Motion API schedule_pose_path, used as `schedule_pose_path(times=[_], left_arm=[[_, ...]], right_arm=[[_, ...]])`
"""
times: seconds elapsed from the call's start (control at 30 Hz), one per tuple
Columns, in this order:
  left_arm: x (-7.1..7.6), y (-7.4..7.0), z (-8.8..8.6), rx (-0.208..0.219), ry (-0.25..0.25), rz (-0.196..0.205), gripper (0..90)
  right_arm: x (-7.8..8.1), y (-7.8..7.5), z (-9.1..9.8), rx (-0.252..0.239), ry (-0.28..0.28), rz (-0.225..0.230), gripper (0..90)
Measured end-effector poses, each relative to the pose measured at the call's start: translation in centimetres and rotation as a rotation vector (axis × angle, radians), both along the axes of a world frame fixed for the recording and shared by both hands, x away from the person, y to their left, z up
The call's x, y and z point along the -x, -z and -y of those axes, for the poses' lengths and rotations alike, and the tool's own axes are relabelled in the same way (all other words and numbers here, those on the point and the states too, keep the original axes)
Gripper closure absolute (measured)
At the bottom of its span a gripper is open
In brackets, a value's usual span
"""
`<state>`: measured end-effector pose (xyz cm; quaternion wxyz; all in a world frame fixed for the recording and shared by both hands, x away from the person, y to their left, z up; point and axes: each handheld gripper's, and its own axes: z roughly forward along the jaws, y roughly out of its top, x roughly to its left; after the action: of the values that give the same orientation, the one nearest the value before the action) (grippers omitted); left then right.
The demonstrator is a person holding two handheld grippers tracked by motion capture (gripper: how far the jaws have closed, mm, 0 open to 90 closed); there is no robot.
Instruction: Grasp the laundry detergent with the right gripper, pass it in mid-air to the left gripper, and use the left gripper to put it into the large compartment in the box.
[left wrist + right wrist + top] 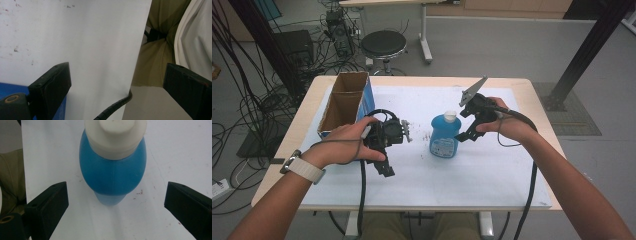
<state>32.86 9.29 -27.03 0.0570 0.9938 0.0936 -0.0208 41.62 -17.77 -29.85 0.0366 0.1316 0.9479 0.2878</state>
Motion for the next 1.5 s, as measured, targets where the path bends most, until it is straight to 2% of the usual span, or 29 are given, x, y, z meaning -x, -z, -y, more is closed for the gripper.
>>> schedule_pose_path(times=[0.57, 1.5], left_arm=[[0.1, 0.2, -0.1, 0.004, -0.004, -0.002, 8.4], [0.0, 0.5, -0.2, 0.009, -0.009, -0.007, 8.4]], right_arm=[[0.0, 0.8, -0.2, -0.013, 0.001, 0.002, 5.7], [0.3, 2.6, 0.0, -0.069, 0.017, 0.028, 5.2]])
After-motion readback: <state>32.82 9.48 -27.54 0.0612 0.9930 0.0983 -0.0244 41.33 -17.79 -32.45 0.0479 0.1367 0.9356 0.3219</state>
